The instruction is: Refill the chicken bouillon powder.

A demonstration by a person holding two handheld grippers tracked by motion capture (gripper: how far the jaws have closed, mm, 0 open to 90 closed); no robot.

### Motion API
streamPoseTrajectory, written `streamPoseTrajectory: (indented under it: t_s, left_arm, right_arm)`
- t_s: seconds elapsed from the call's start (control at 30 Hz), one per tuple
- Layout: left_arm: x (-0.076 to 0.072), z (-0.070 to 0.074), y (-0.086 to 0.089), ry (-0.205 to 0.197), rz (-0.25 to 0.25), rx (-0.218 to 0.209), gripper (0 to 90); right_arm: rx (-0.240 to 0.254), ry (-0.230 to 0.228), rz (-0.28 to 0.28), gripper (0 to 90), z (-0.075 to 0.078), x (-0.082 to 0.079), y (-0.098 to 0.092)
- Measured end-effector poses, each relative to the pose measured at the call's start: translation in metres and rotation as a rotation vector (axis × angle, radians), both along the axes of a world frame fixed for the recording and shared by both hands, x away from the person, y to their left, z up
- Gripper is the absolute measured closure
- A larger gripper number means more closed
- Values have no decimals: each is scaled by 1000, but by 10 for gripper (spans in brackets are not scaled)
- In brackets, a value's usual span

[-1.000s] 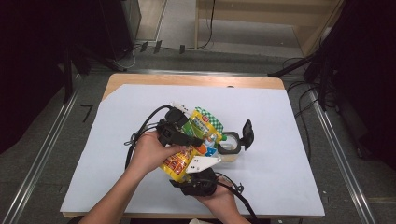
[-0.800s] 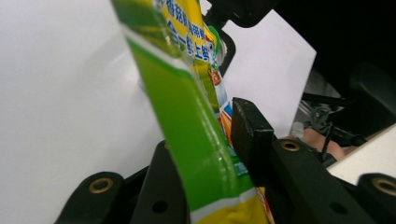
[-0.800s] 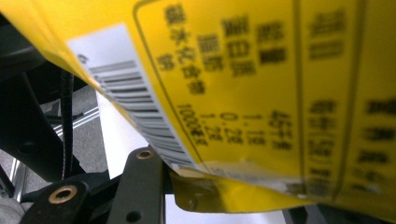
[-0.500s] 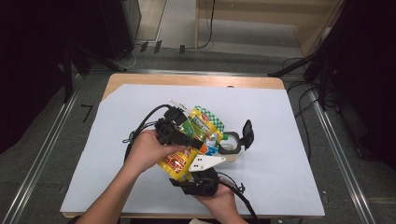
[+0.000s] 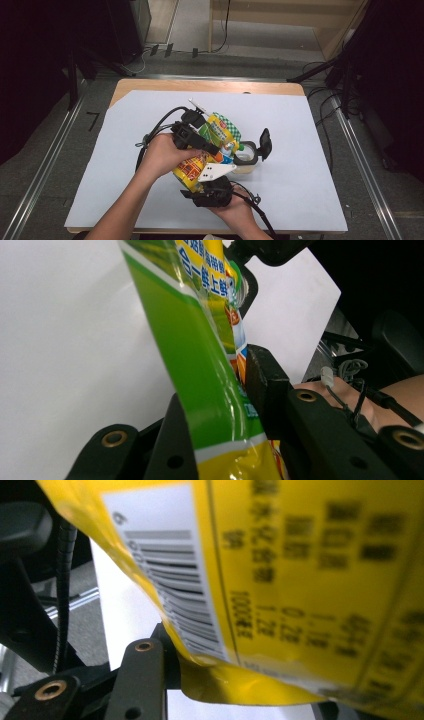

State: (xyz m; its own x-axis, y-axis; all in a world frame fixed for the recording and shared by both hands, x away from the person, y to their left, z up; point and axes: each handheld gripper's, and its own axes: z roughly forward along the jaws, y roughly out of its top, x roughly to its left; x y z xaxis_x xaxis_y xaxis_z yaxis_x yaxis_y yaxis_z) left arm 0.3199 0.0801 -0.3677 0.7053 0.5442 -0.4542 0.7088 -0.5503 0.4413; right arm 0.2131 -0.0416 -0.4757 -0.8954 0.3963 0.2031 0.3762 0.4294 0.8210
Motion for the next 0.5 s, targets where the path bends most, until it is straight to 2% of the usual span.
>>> streamPoseTrajectory:
  t_s: [0.13, 0.3, 0.5]
  left_arm:
    - [1, -2, -1, 10, -8, -12, 789]
    - [1, -5, 3, 42, -2, -81, 751]
    - [-2, -3, 5, 22, -22, -79, 728]
  right_arm:
    - [6, -4, -25, 603, -2, 0, -1]
    - [44, 20, -21, 659, -5, 0, -4]
    - [96, 45, -35, 680, -6, -1, -10]
